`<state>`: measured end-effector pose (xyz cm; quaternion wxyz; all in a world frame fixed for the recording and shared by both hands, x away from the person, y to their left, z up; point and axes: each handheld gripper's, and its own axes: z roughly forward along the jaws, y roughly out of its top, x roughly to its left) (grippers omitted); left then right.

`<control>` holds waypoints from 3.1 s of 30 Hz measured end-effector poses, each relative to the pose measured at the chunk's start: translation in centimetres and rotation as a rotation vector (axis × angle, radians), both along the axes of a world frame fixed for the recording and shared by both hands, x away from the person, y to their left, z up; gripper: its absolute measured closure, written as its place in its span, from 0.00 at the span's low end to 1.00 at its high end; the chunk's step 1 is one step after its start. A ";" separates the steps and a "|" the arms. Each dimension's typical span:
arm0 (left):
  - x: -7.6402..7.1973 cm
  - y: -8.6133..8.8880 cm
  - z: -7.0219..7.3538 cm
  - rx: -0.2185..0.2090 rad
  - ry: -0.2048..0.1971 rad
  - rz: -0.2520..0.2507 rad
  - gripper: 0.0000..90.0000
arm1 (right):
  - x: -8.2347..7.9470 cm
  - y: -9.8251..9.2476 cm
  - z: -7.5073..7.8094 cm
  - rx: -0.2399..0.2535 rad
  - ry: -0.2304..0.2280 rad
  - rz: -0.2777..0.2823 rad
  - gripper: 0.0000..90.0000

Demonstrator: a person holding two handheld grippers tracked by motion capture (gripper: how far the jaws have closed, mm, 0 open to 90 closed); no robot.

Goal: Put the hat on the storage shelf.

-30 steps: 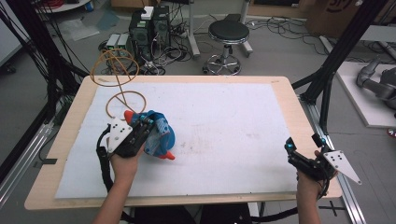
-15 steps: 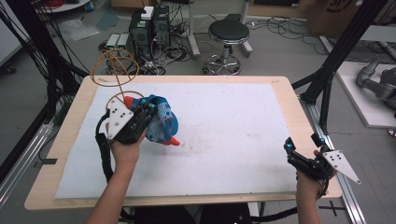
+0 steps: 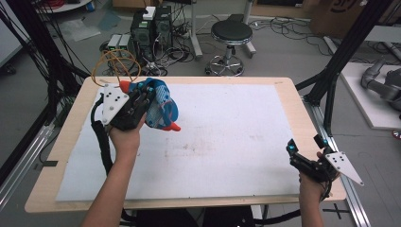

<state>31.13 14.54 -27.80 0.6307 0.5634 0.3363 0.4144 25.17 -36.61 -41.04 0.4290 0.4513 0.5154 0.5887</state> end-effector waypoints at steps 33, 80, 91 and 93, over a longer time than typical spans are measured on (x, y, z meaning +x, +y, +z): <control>4.0 2.6 6.9 -0.050 -0.041 0.118 0.99 | 0.2 0.4 0.0 -0.026 0.002 0.010 0.05; 11.0 9.9 9.0 -0.042 0.026 0.302 0.99 | 0.8 1.0 -0.5 -0.018 0.031 0.045 0.05; 11.8 11.2 7.3 -0.038 0.091 0.333 0.99 | 0.8 1.0 -0.4 -0.015 0.018 0.047 0.05; 11.8 11.3 7.2 -0.039 0.095 0.334 0.99 | 0.8 1.0 -0.3 -0.018 0.015 0.049 0.05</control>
